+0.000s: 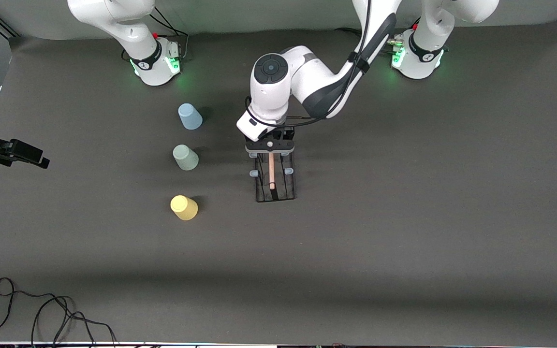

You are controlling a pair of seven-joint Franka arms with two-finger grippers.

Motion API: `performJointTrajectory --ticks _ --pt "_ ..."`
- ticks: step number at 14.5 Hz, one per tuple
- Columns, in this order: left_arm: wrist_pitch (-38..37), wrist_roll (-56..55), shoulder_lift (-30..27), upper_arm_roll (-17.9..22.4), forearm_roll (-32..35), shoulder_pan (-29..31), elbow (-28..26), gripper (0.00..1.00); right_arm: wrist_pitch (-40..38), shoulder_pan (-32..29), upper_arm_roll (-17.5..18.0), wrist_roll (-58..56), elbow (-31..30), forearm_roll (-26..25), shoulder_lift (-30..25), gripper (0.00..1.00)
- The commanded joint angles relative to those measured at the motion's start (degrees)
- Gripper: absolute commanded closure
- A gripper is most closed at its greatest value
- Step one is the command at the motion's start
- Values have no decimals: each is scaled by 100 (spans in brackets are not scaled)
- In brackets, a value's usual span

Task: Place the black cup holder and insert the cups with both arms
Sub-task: 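Lower the wire holder onto the table and open the left gripper, then retract the left gripper while the right gripper moves toward the cups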

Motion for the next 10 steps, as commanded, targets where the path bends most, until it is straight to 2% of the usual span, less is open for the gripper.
performJointTrajectory --ticks 1,4,7,10 --pt "-1039 -20 -175 38 -51 135 498 0 -76 49 -27 57 -201 60 -174 0" --pt "-2148 838 -701 37 -68 583 623 0 169 75 -18 110 -674 121 -472 0" --pt "-2634 1349 -1053 38 -50 1215 518 0 784 293 17 415 -1439 209 -789 0" --pt "-2714 1631 -1667 73 317 1759 -165 1 1084 830 9 1295 -1703 209 -763 0"
